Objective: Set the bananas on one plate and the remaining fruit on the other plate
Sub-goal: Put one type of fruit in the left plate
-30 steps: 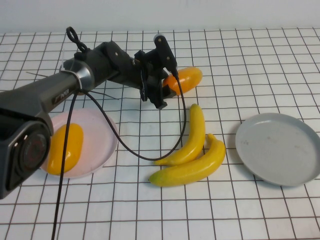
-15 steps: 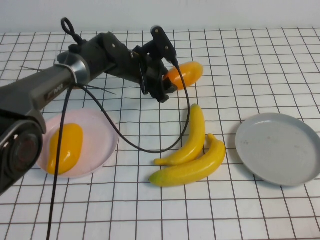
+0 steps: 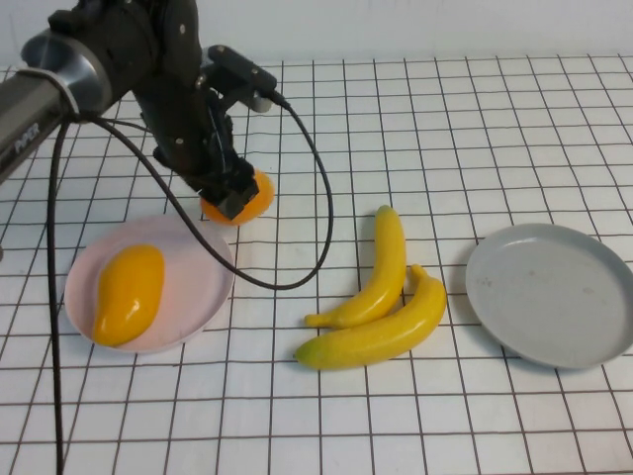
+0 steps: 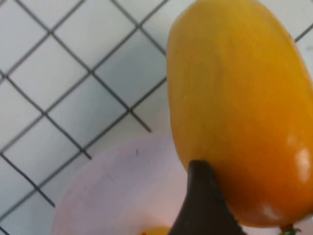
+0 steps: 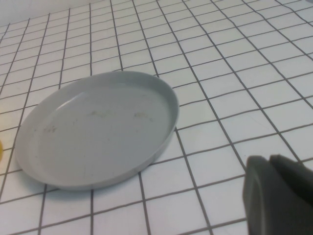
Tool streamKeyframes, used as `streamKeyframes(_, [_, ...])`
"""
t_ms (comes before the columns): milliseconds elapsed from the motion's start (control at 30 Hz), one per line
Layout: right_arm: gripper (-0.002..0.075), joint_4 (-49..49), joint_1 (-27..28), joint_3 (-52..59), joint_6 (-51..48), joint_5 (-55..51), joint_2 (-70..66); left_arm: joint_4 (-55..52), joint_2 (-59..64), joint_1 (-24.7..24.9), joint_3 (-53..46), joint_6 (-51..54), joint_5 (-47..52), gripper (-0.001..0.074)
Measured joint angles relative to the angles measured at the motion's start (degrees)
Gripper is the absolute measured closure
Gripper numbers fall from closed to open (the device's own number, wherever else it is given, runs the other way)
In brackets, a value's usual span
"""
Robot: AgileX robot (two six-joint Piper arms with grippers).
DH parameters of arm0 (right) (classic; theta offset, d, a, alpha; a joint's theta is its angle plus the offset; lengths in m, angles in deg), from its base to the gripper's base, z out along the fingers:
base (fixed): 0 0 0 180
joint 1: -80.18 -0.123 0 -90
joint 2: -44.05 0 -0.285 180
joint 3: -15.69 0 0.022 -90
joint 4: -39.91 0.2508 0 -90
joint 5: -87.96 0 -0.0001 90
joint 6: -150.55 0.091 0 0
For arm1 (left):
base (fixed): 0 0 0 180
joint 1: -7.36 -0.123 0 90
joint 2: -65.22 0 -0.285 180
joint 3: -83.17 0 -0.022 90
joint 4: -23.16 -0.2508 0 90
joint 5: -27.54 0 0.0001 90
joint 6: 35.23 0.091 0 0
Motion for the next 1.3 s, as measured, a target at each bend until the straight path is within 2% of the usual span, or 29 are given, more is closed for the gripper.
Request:
streamKeyframes(167, [0.0742, 0.0, 0.0, 0.0, 0.0, 0.0, 0.0, 0.85, -4.07, -2.0, -9.71, -6.13, 0.17, 0.0342])
streamKeyframes(467, [0.0742, 0.0, 0.0, 0.0, 0.0, 0.0, 0.0, -1.91, -19.18, -2.11, -33.71, -16.01, -15.86, 0.0343])
streamKeyframes(767, [0.0742, 0.0, 0.0, 0.0, 0.0, 0.0, 0.0, -4.59, -21.5, -2.11, -37.42, -24.45, -14.72, 0.0346])
streamKeyframes(1067, [0.0742, 0.0, 0.0, 0.0, 0.0, 0.0, 0.0, 1.04, -21.26, -2.11, -37.54, -22.66, -14.49, 0.0343])
streamKeyframes(1100, [0.0742, 0.0, 0.0, 0.0, 0.0, 0.0, 0.0, 1.19, -21.26, -2.11, -37.54, -22.5, -14.49, 0.032])
streamKeyframes(1233, [0.0742, 0.0, 0.0, 0.0, 0.0, 0.0, 0.0, 1.07, -21.26, -2.11, -37.54, -22.21, -14.42, 0.012])
streamKeyframes(1300, [0.0742, 0.0, 0.0, 0.0, 0.0, 0.0, 0.0, 0.95, -21.26, -2.11, -37.54, -22.06, -14.16, 0.0075])
